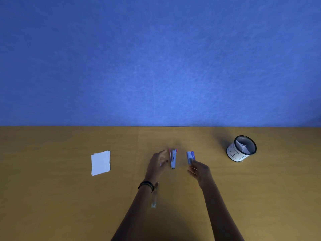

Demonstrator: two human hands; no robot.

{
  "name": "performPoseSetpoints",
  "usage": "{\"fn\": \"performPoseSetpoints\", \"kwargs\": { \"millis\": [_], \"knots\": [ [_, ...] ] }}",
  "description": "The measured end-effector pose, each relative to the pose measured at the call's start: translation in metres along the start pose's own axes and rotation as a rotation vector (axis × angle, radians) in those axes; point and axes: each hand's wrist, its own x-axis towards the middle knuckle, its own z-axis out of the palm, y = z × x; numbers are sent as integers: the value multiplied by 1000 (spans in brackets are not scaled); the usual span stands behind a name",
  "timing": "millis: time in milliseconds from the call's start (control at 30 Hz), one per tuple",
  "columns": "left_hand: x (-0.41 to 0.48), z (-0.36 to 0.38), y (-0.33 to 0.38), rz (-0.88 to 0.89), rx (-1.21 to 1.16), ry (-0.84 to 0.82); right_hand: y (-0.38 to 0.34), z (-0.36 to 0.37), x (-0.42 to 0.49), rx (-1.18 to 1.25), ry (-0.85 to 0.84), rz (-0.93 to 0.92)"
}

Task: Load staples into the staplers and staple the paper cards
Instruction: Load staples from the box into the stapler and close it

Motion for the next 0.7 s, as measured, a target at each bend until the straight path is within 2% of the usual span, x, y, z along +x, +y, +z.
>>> {"fn": "performPoseSetpoints", "kwargs": {
  "millis": [100,200,267,467,633,700],
  "knots": [
    [-1,-11,-26,-35,60,32,-8,-18,20,-16,141,10],
    [-5,-16,-48,-38,123,22,-12,-28,37,-63,211,-18],
    [-7,-17,-57,-41,152,-55,-14,-32,47,-98,221,-40],
    [-10,-13,-74,-76,180,-429,-15,-37,69,-158,237,-78],
    [-10,-10,-85,-69,231,-499,-9,-32,69,-244,341,-219],
    [-11,-9,-89,-52,250,-472,-2,-24,64,-314,315,-323]
  ]
}}
